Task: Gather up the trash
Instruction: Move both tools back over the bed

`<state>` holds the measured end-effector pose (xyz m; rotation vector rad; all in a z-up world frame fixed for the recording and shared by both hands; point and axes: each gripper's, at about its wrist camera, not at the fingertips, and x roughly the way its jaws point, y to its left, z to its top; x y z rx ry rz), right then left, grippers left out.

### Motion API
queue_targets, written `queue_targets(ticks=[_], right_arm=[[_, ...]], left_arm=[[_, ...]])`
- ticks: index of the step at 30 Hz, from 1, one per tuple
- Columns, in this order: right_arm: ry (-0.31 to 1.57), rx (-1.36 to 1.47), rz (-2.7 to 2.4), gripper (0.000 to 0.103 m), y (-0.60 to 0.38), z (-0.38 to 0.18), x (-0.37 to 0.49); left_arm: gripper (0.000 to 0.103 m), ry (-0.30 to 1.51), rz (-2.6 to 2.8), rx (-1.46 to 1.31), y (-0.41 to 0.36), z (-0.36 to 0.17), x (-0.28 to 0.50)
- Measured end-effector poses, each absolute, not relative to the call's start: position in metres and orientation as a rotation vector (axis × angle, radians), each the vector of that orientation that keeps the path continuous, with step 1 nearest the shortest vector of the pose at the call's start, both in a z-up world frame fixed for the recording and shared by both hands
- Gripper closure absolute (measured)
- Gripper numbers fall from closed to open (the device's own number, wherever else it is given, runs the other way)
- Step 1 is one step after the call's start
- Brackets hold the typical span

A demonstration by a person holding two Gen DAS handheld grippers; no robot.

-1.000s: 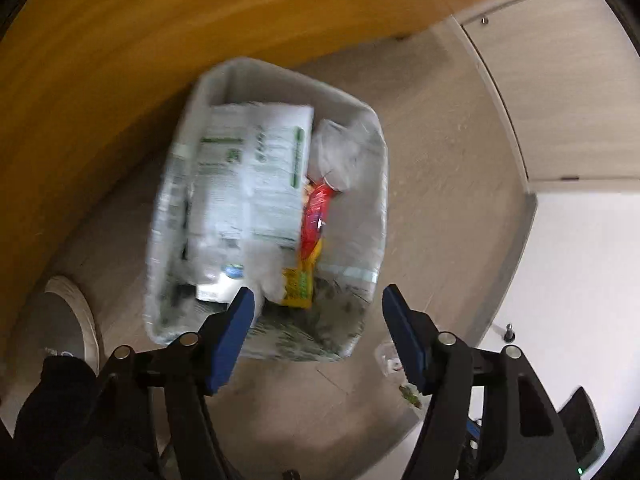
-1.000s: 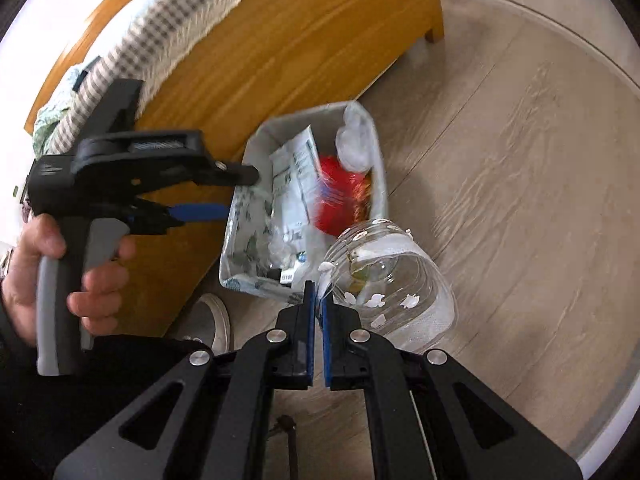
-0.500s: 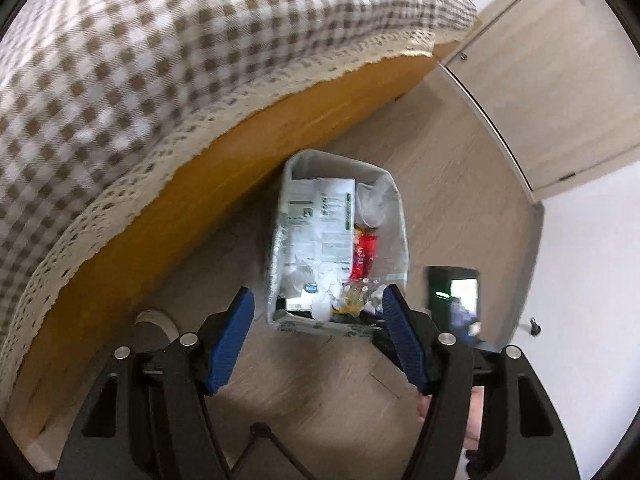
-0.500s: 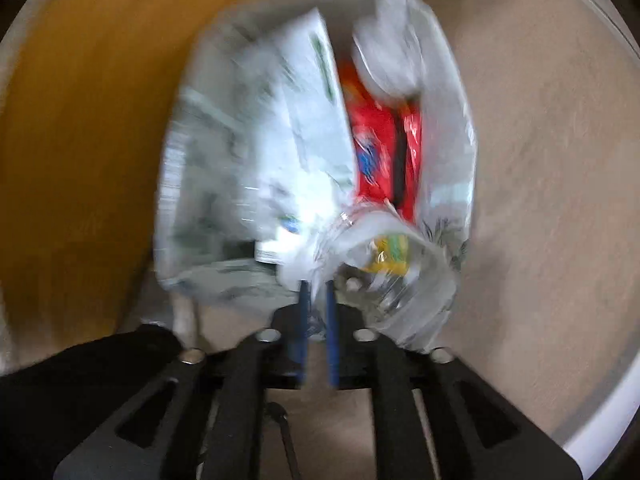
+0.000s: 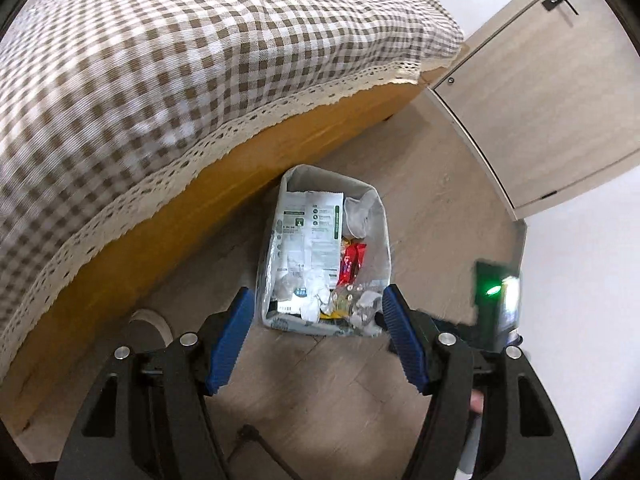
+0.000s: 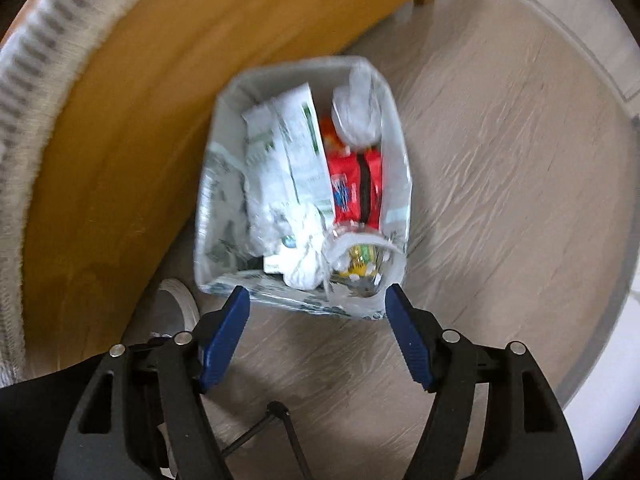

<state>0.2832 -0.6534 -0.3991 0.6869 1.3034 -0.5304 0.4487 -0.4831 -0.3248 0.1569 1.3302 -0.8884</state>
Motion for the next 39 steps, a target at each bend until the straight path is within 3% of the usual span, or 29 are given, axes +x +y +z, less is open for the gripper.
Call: queue_targets(ticks=[7,11,15,17,19,23,29,39], right_arm=[[1.147,0.548,-0.557,0.036,-0.625,-0.298,0.291],[1.022,0.442,-0.547,0.036,-0.592,-0.231,0.295],[0.837,0.349,-0.490,0.035,-0.544,-0.174,0.298],[0.700,0.296,-0.433,0.029,-0.507,-0.149,0.300],[0.630,0.245,-0.391,0.028,-0.480,-0.139,0.305],[0.546,0.132,-0.255,0.028,-0.412,-0.136,0.321],[0.592,0.020,-0.146,0.028,-0.363,-0.152,0.356],[0.653,0.058,-0.119,0.028,-0.360,-0.161,0.395]], left_arm=[[0.039,1.229,-0.895,0.112,-0.439,-0.273,0.435],[0.038,1.064,-0.887,0.116,-0.390,-0.213,0.430],[0.026,0.819,-0.826,0.127,-0.319,-0.155,0.422],[0.025,0.727,-0.781,0.120,-0.287,-0.138,0.419],[0.019,0.666,-0.782,0.099,-0.253,-0.130,0.419],[0.016,0.610,-0.684,-0.025,-0.167,-0.130,0.429],[0.016,0.610,-0.537,-0.196,-0.091,-0.135,0.455],[0.016,0.706,-0.480,-0.174,-0.086,-0.160,0.495]])
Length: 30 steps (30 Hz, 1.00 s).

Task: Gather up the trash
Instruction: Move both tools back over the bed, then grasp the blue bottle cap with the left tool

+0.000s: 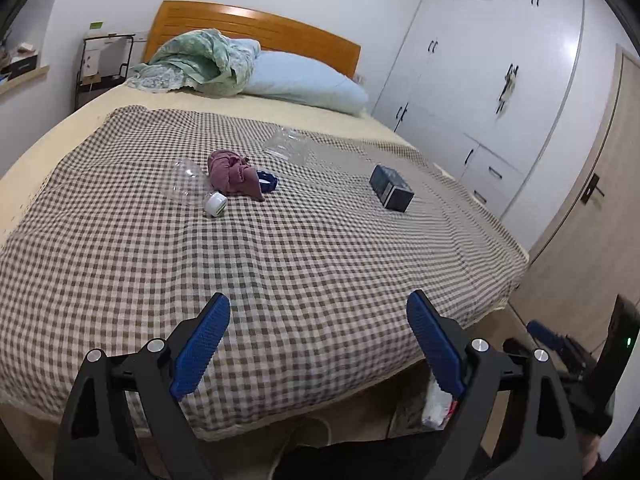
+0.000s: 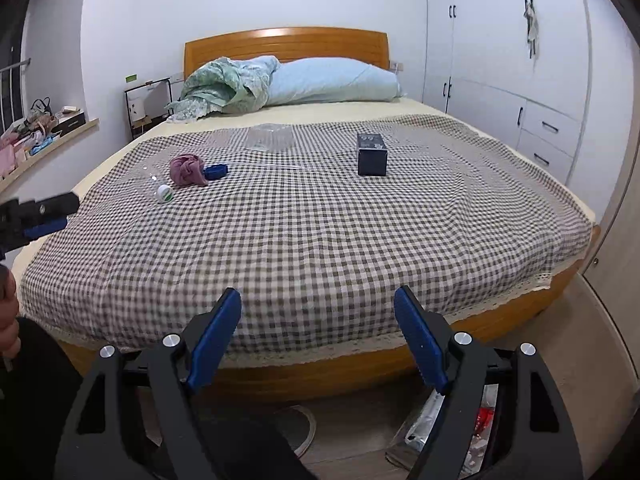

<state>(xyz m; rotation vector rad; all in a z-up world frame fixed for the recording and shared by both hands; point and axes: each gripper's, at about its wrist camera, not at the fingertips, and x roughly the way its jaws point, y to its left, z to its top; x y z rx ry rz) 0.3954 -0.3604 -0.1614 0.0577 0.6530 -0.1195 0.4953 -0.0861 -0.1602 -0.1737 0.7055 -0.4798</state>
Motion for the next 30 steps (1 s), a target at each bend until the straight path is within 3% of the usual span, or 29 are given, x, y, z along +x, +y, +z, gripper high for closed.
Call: queue_targets(ticks=[11,17,21,30], right_arm=[[0.702,0.286,-0.113,0.028,-0.413,-0.185,0.484],[0.698,0.287,-0.087,0.028,-0.419,-0.192,0.515],[0.693,0.293,-0.082,0.028,-0.426,-0.198,0.525],[0.719,0.297,-0.074,0.028,-0.436,-0.215,0.549]], left_arm=[[0.016,0.937,-0.589,-0.109,-0.164,-0.198,0.622],[0.017,1.030,-0.352,-0.268,-0.188,-0.247,0.740],[0.018,0.972,-0.333,-0.429,-0.173,-0.265,0.792],[0.018,0.962,-0.351,-0.370,-0.166,-0.265,0.848]])
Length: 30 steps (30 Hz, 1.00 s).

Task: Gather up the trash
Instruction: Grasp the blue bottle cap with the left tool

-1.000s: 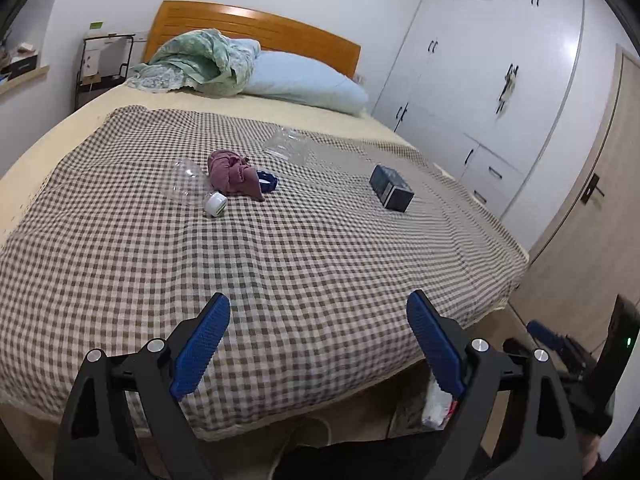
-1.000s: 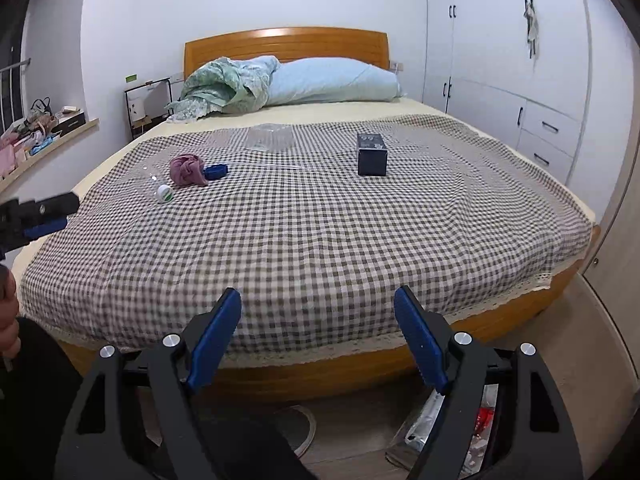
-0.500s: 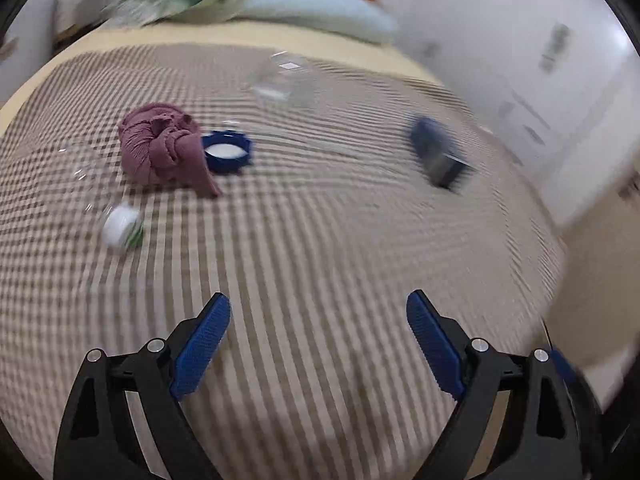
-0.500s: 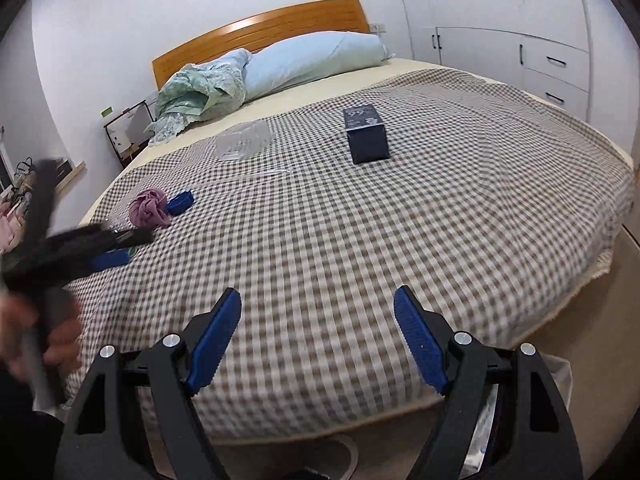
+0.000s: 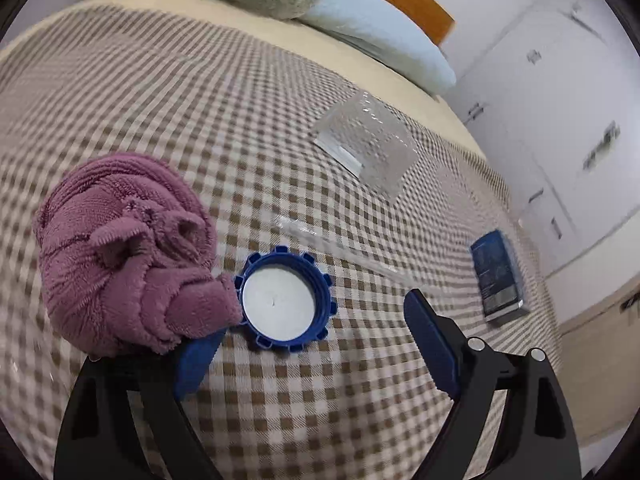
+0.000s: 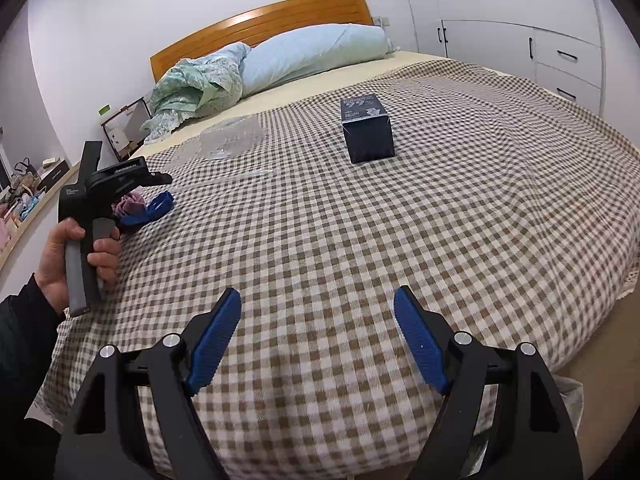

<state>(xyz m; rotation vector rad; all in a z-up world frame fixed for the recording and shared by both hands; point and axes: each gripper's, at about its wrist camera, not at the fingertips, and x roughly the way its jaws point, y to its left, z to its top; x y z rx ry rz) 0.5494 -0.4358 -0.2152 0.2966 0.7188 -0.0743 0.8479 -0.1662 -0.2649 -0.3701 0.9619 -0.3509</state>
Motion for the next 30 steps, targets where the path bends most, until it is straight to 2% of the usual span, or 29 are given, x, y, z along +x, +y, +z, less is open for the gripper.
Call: queue_targets(ticks=[2,3,4,9,14,22,27,29,30], right_arm=[[0.721,0.292,-0.073,0.028,-0.436,-0.216,0.555],[0.720,0.291,-0.073,0.028,-0.436,-0.216,0.557],[0.720,0.290,-0.073,0.028,-0.436,-0.215,0.559],[0.712,0.263,-0.073,0.028,-0.433,-0.209,0.571],[0.682,0.210,-0.079,0.028,-0.437,-0.197,0.594],[0.699,0.138,-0.198,0.028,-0.475,-0.205,0.719],[0.812,0.170,-0.304,0.027,-0.498,-0.217,0.805],[0.854,0.221,-0.324,0.038,-0.508,-0.225,0.816],[0.868,0.245,-0.316,0.063,-0.511,-0.228,0.816]], left_arm=[[0.028,0.941,-0.342,-0.260,-0.177,-0.266,0.849],[0.044,0.937,-0.329,-0.219,-0.183,-0.267,0.850],[0.052,0.944,-0.317,-0.190,-0.187,-0.269,0.850],[0.052,0.949,-0.377,-0.197,-0.193,-0.259,0.833],[0.052,0.956,-0.514,-0.202,-0.188,-0.235,0.776],[0.052,0.885,-0.584,-0.154,-0.170,-0.218,0.720],[0.052,0.864,-0.566,-0.116,-0.159,-0.218,0.702],[0.052,0.862,-0.549,-0.097,-0.156,-0.220,0.699],[0.052,0.862,-0.543,-0.096,-0.154,-0.220,0.699]])
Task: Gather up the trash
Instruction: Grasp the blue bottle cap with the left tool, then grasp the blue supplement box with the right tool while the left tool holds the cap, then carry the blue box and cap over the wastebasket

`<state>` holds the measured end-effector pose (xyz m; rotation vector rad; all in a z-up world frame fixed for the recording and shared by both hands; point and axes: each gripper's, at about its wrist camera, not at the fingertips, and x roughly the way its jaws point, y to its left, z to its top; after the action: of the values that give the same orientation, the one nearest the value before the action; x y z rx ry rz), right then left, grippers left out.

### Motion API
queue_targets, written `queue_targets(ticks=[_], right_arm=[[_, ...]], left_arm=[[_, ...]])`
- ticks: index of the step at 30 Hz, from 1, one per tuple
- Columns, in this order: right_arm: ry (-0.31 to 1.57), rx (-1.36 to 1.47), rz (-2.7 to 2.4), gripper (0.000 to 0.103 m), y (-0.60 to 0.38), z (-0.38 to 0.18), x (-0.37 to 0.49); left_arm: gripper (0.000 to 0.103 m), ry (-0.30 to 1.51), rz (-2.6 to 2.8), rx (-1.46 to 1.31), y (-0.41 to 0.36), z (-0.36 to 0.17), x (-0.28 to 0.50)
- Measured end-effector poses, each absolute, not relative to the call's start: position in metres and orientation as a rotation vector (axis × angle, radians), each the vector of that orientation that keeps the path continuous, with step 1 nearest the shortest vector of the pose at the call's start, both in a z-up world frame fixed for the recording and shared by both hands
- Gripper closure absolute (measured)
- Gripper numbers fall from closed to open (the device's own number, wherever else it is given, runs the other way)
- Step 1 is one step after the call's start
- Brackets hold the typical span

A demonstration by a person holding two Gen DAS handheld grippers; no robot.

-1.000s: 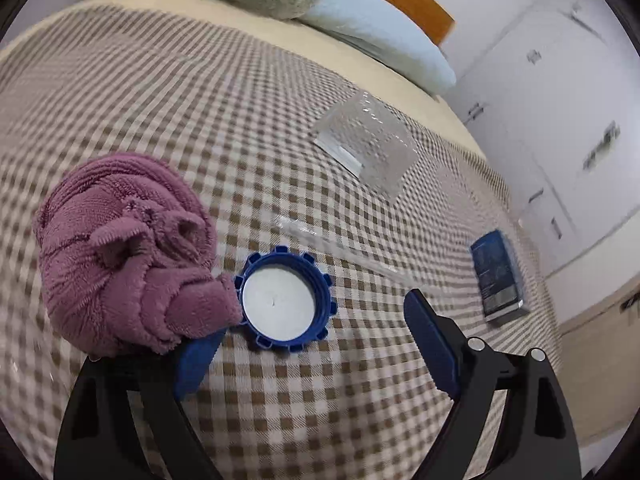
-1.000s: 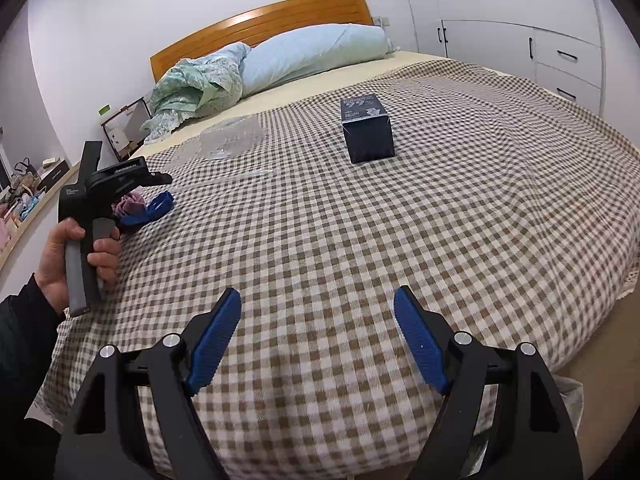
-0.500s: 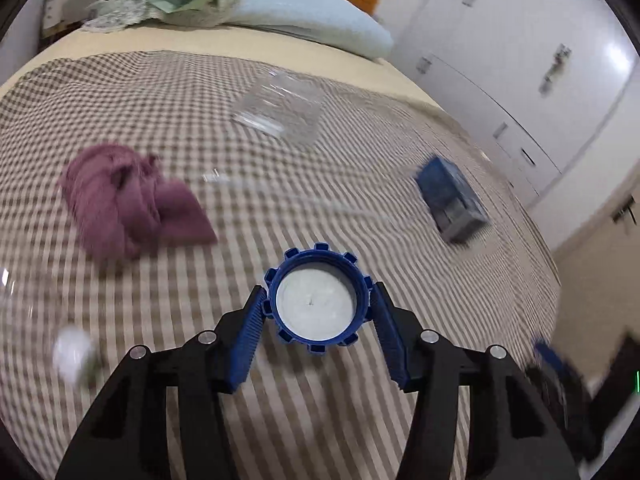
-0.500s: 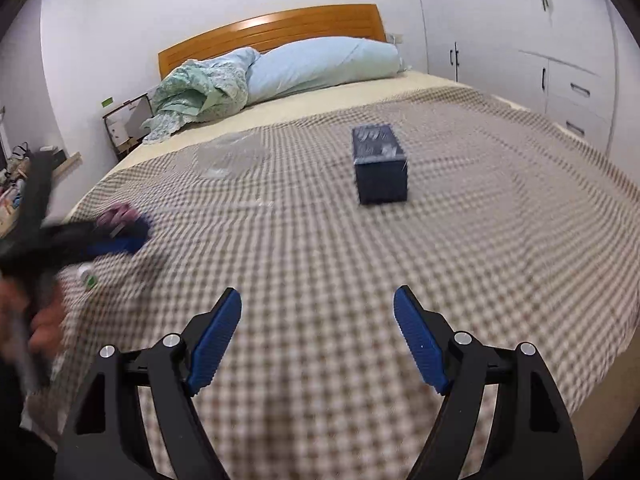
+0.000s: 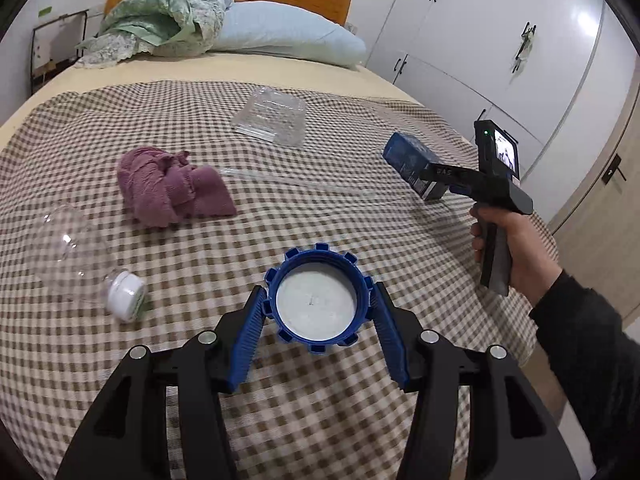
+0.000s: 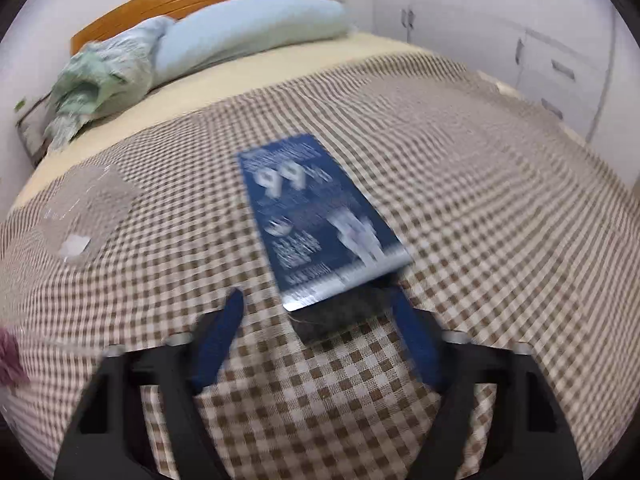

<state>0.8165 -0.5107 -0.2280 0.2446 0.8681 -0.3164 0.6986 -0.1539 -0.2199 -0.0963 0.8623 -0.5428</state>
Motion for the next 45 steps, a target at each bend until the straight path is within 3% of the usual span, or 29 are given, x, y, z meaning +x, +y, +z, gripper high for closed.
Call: queue_targets(ticks=[1,2,6,7,8,9,10,14,20,21,22,25,36,45], right_arm=[[0.881,0.259,-0.290,0.095,-0.512,-0.230,0.815],[0.886,0.260,-0.276,0.103,-0.513,-0.229,0.812],[0.864,0.236,-0.250,0.103,-0.520,-0.216,0.788],[0.854,0.230,-0.231,0.099,-0.525,-0.211,0.785],[0.843,0.192,-0.221,0.084,-0.528,-0.203,0.782],[0.827,0.159,-0.221,0.026,-0.529,-0.198,0.783],[0.795,0.129,-0.232,0.010,-0.531,-0.192,0.780],[0.705,0.072,-0.138,0.010,-0.547,-0.182,0.793],[0.892,0.000,-0.049,0.010,-0.549,-0.223,0.859],[0.887,-0.006,-0.027,0.015,-0.543,-0.225,0.859],[0.865,-0.012,-0.014,0.038,-0.542,-0.228,0.854],[0.829,0.041,0.012,0.039,-0.548,-0.226,0.825],[0.834,0.099,-0.133,0.040,-0.567,-0.215,0.553],[0.897,0.416,-0.457,0.040,-0.590,-0.257,0.298]], left_arm=[[0.052,0.864,-0.540,-0.100,-0.153,-0.220,0.699],[0.052,0.865,-0.538,-0.106,-0.153,-0.219,0.699],[0.052,0.861,-0.531,-0.117,-0.158,-0.213,0.696],[0.052,0.853,-0.532,-0.118,-0.158,-0.211,0.692],[0.052,0.842,-0.531,-0.117,-0.158,-0.208,0.688],[0.052,0.835,-0.529,-0.112,-0.159,-0.207,0.685],[0.052,0.832,-0.528,-0.106,-0.161,-0.207,0.684],[0.052,0.814,-0.520,-0.113,-0.161,-0.203,0.679],[0.052,0.796,-0.497,-0.122,-0.168,-0.212,0.696],[0.052,0.809,-0.500,-0.118,-0.171,-0.215,0.699],[0.052,0.823,-0.502,-0.105,-0.175,-0.218,0.701],[0.052,0.833,-0.491,-0.058,-0.188,-0.222,0.706],[0.052,0.828,-0.633,0.082,-0.250,-0.209,0.651],[0.052,0.989,-1.045,0.339,-0.373,-0.232,0.518]])
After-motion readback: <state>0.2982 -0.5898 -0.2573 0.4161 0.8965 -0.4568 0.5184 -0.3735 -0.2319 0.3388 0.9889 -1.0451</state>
